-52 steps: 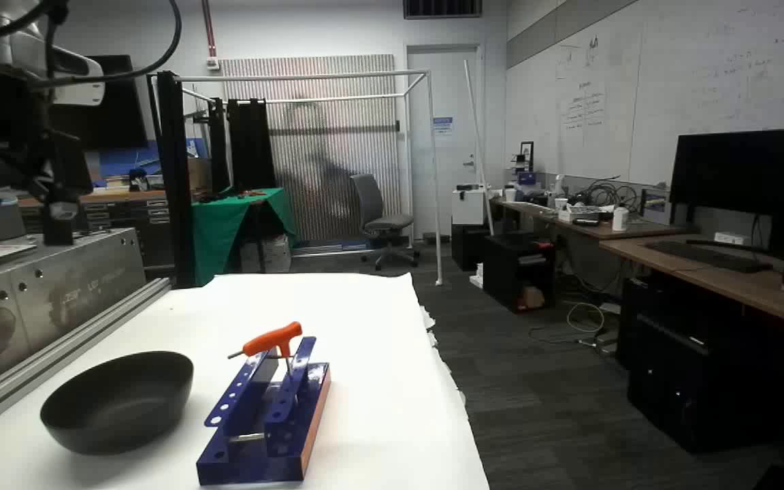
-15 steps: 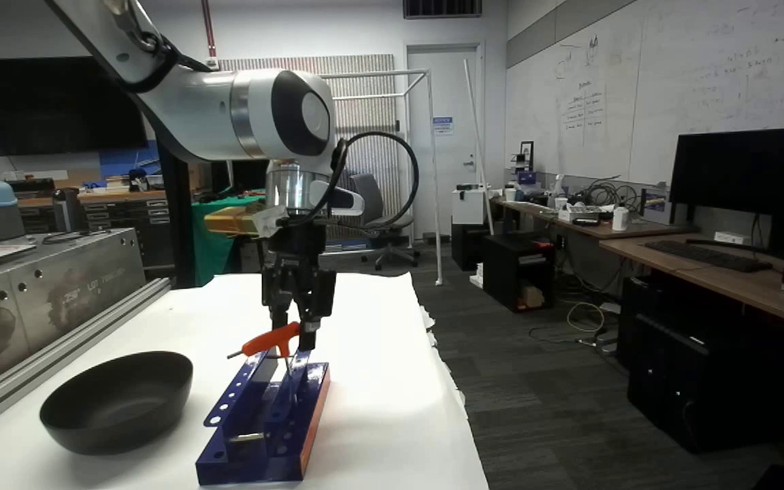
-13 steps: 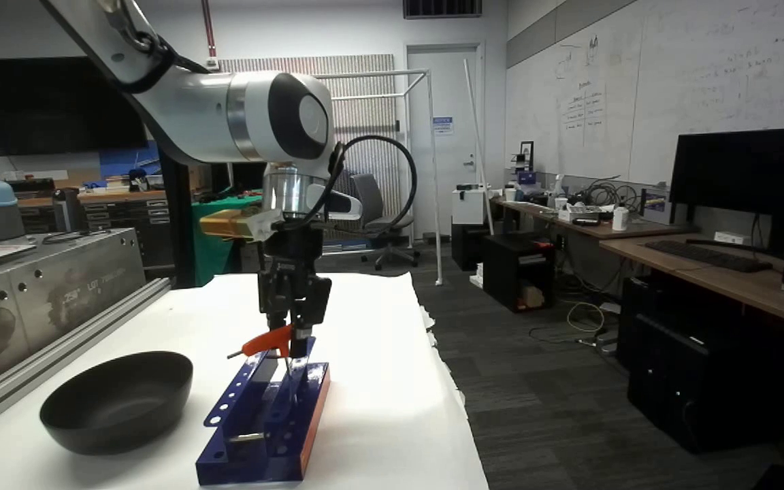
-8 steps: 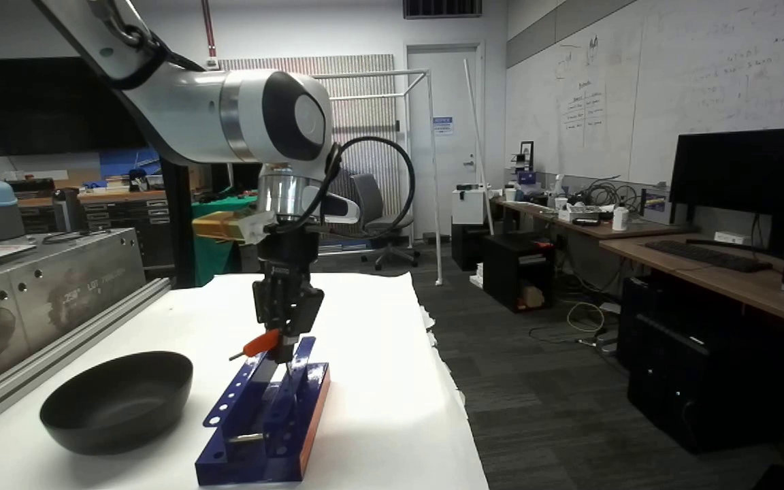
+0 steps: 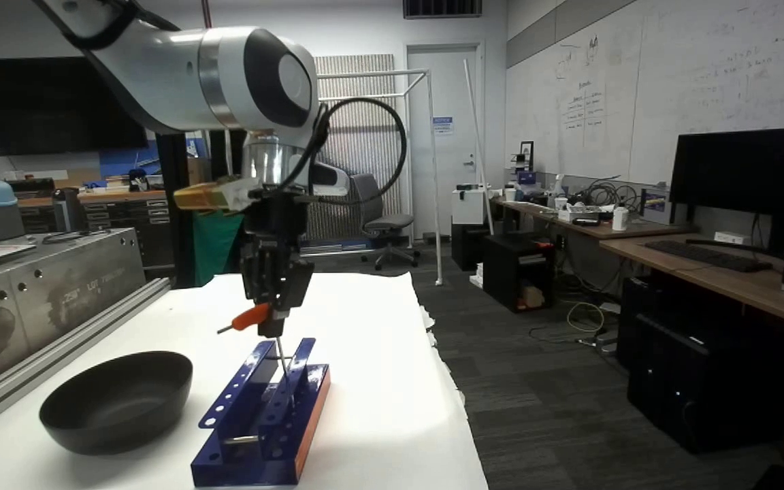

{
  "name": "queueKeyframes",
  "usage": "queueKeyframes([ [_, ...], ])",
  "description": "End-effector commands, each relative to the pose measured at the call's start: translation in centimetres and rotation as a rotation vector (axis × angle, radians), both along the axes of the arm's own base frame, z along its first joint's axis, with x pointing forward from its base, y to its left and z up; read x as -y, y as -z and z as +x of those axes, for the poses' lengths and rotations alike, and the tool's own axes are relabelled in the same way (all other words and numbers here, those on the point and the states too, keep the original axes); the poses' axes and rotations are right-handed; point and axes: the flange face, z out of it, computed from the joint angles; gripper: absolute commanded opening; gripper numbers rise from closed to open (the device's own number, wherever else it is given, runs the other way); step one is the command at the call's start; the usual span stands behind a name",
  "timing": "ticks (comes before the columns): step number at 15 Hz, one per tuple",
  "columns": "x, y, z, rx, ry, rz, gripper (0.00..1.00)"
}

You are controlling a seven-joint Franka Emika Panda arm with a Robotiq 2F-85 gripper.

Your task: Put the wrench in the bowl

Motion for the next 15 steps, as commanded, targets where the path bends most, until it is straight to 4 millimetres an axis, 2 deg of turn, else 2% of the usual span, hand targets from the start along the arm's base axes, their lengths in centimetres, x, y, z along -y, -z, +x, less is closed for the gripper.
queueKeyframes([
  [1,-2.7,-7.1,-1.7,0.024,-0.056,-0.032,0.15],
  [4,-6.1,-11.6,-2.8,0.037,-0.199,0.041,0.15],
  [6,-8.1,-13.4,-2.8,0.053,-0.289,0.127,0.14],
  [7,-8.9,-13.6,-2.6,0.059,-0.325,0.168,0.14],
  [9,-10.2,-12.0,-1.7,0.059,-0.394,0.252,0.14],
  [11,-11.0,-9.0,-1.2,0.046,-0.461,0.333,0.14],
  [15,-12.1,-1.6,0.1,-0.016,-0.579,0.513,0.14],
])
